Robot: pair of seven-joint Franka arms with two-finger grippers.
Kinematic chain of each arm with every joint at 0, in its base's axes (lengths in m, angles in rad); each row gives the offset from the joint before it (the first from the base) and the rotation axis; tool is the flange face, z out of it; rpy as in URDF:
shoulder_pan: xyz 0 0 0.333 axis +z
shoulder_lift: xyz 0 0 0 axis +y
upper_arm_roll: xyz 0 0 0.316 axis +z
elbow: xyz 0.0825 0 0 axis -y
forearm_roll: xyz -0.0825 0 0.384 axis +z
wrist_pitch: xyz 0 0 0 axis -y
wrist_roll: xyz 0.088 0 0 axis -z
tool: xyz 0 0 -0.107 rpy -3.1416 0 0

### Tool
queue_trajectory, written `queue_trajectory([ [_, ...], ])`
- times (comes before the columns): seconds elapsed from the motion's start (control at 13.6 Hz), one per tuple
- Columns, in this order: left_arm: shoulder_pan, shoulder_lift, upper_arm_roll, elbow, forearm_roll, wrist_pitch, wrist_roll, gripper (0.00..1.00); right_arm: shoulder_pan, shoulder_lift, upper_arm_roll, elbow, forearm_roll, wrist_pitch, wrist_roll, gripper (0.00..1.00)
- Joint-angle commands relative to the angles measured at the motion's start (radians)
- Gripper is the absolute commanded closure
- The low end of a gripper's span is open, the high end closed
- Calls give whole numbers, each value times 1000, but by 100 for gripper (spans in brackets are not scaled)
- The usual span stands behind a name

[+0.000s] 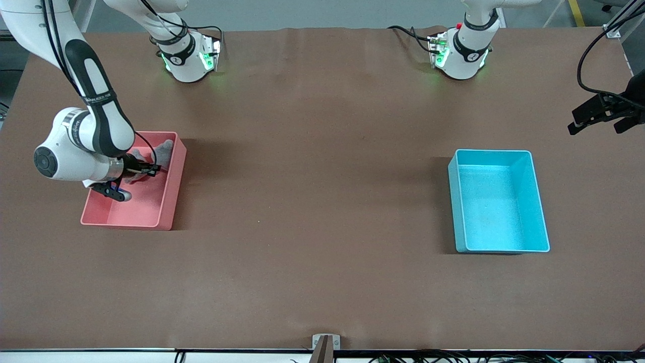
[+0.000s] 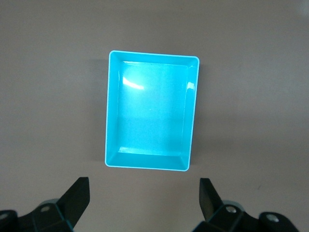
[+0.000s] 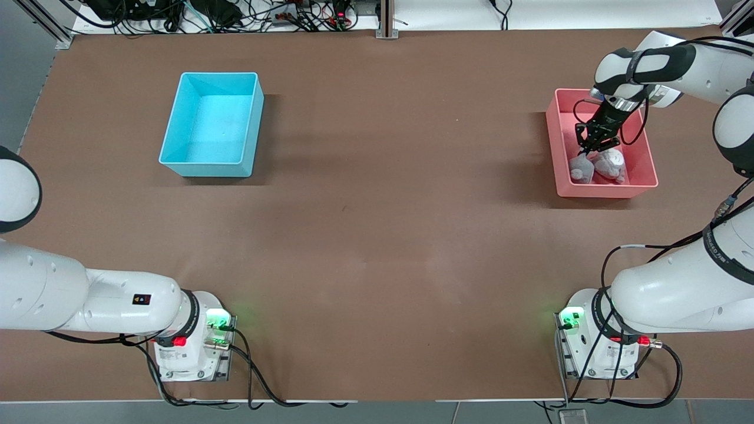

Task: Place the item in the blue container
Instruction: 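Lift the grey plush out of the pink box with the right gripper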

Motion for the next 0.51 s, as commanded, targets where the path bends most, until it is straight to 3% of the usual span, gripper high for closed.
queue_trajectory([
  [0.0,6,7,-1,10,-11,1,19,0,-10,-5,2,28,17,-38,-2,99],
  [0.44,6,7,1,10,-11,1,19,0,-13,-2,0,92,16,-117,1,99],
])
